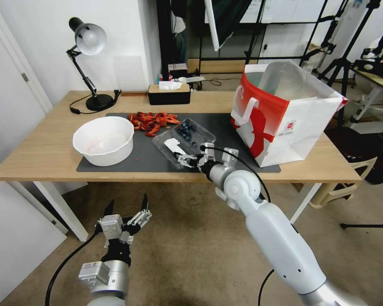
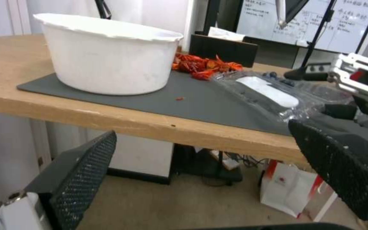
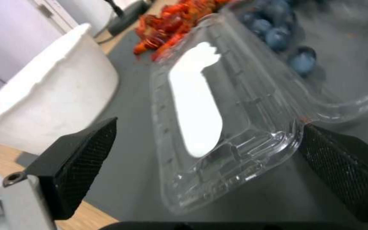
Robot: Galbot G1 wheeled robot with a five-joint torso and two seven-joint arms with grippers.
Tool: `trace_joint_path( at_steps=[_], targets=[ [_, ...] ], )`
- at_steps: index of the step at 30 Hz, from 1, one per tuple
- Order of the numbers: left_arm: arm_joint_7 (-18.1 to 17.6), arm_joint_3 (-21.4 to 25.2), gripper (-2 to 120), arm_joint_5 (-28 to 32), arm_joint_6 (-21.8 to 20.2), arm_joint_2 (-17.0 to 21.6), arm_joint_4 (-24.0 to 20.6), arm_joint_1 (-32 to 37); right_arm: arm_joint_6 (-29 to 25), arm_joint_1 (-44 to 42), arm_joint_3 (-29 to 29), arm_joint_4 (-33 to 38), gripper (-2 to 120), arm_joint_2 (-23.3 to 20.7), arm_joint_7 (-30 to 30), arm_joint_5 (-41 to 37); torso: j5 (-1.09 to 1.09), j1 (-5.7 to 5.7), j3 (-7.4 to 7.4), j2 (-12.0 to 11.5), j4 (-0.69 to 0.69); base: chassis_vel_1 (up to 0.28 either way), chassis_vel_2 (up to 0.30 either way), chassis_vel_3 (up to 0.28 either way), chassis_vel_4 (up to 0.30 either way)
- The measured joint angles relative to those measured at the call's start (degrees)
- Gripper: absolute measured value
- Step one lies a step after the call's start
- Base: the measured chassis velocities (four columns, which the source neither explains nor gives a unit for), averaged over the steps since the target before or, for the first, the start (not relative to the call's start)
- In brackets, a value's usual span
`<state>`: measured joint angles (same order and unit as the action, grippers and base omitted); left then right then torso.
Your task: Close the takeout container lid, then place the container into the takeout bag.
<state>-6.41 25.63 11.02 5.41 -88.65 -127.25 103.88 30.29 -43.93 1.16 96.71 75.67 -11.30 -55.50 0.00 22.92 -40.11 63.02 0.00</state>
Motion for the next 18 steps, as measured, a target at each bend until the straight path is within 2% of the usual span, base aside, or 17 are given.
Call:
trace_joint_path(
  at_steps=[12, 18],
  targets=[
    [0.03, 0.09, 100, 0.00, 0.76, -0.42, 0.09, 0.47, -0.95, 0.19, -2.26, 0.10, 100, 2.84, 1.18, 1.47, 0.00, -0.01, 0.00, 0.00, 0.00, 0.000, 0.000, 0.000, 0.000],
    [0.11, 0.06, 100, -0.02, 1.35, -0.73, 0.65, 0.53, -1.32, -0.21, -4.07, -0.70, 100, 5.91, 1.27, 3.50, 0.00, -0.01, 0.00, 0.00, 0.01, 0.000, 0.000, 0.000, 0.000]
  ],
)
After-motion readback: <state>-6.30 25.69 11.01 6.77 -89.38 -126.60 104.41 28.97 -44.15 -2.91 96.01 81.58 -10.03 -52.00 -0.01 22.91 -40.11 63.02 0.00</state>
